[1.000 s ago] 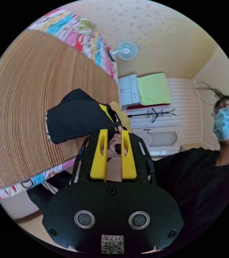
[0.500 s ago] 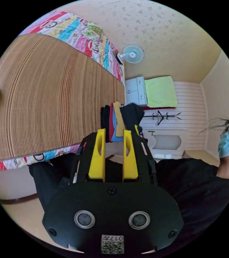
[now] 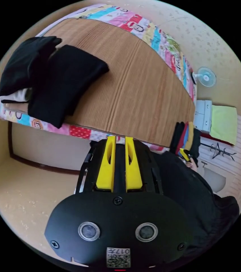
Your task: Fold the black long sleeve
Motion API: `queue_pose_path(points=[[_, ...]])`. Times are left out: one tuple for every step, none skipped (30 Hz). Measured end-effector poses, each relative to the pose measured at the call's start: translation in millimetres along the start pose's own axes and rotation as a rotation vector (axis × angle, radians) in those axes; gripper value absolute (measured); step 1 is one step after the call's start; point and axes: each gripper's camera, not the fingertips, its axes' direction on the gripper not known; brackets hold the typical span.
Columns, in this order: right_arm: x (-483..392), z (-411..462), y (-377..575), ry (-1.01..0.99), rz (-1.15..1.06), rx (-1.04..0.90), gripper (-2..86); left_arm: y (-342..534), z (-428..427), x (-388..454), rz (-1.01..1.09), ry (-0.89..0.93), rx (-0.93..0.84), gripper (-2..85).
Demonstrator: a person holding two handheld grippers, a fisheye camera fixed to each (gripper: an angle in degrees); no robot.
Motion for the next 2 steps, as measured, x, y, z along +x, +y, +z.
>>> queue_pose_path(points=[[-21, 28, -6, 0.108, -0.036, -0.114, 0.4, -4, 0, -8, 0.001, -0.014, 0.003, 7.5], [-30, 40, -6, 0.159, -0.044, -0.144, 0.4, -13, 2, -23, -0.001, -0.061, 0.0, 9.3]])
